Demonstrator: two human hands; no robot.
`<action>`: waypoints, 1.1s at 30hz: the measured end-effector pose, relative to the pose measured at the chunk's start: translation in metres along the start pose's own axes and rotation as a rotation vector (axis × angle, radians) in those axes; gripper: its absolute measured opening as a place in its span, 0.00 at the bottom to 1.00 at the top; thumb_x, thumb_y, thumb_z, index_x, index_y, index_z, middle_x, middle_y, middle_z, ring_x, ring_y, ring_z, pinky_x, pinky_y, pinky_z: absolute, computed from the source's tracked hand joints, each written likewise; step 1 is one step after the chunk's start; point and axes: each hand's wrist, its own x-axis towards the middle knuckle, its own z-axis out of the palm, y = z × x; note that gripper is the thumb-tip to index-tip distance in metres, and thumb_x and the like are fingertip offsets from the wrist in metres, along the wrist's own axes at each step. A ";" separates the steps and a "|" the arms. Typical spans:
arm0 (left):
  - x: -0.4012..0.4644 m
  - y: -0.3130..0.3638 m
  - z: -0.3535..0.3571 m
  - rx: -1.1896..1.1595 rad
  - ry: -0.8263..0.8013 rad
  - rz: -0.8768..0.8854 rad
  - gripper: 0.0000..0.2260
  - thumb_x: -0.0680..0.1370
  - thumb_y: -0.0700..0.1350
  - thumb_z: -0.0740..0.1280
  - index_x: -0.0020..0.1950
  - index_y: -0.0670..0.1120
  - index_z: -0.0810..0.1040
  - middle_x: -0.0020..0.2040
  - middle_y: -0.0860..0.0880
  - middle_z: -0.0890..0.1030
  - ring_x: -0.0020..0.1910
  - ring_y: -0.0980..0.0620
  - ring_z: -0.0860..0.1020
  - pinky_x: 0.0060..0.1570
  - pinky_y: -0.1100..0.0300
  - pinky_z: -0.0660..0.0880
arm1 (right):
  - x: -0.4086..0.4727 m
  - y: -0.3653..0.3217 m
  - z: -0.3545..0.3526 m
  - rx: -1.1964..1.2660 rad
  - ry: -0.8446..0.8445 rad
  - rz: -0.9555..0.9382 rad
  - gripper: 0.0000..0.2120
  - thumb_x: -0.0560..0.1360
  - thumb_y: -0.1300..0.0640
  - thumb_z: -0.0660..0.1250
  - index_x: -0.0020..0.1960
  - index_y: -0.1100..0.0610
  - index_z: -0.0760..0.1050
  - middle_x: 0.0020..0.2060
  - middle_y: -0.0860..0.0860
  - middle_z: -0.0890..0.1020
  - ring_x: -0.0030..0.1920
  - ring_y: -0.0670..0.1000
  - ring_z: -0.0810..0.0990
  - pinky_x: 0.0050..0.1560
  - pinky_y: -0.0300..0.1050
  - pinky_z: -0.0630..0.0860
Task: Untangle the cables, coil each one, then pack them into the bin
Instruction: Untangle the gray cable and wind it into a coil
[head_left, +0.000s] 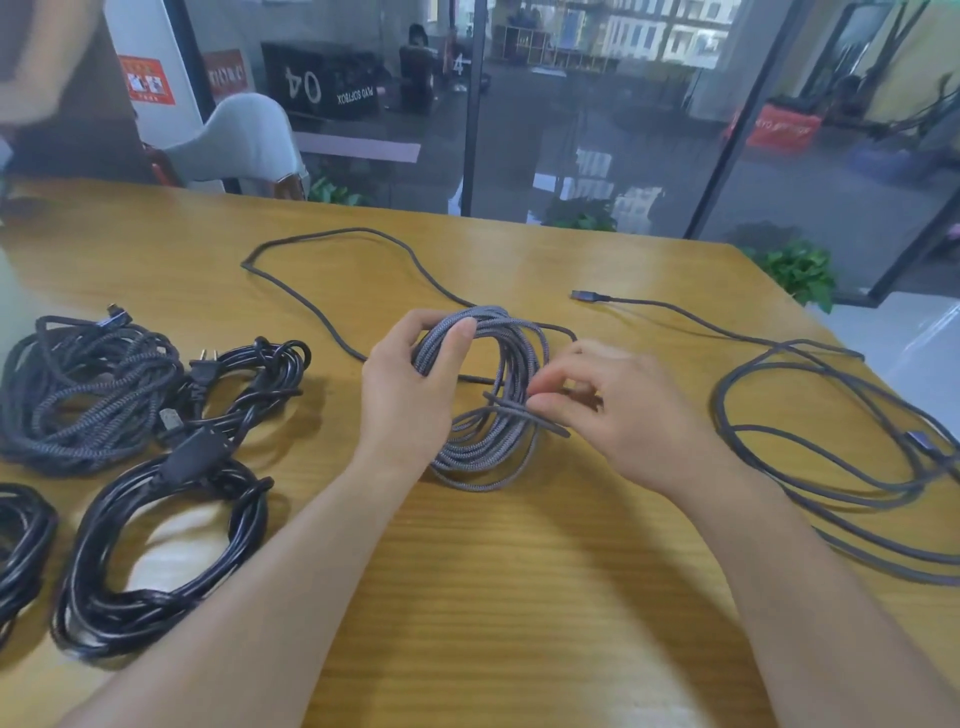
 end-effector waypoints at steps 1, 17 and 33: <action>0.000 0.000 0.000 0.010 0.000 -0.001 0.07 0.83 0.56 0.68 0.52 0.54 0.81 0.28 0.61 0.74 0.28 0.58 0.69 0.32 0.63 0.66 | -0.001 -0.003 -0.001 -0.045 -0.066 0.027 0.04 0.78 0.45 0.72 0.50 0.44 0.80 0.41 0.41 0.82 0.41 0.43 0.78 0.42 0.34 0.69; 0.001 0.000 -0.003 0.007 0.006 -0.009 0.07 0.83 0.57 0.67 0.51 0.56 0.81 0.30 0.60 0.75 0.30 0.55 0.70 0.33 0.56 0.68 | 0.005 -0.003 0.023 0.651 0.259 0.219 0.12 0.88 0.58 0.58 0.51 0.53 0.78 0.45 0.44 0.83 0.48 0.46 0.81 0.53 0.42 0.77; 0.012 0.005 -0.006 -0.083 0.083 -0.119 0.11 0.81 0.61 0.68 0.47 0.55 0.82 0.30 0.56 0.72 0.31 0.51 0.68 0.35 0.50 0.69 | 0.010 -0.003 -0.023 1.302 0.869 0.558 0.18 0.88 0.48 0.57 0.41 0.53 0.71 0.27 0.45 0.59 0.25 0.47 0.55 0.24 0.39 0.56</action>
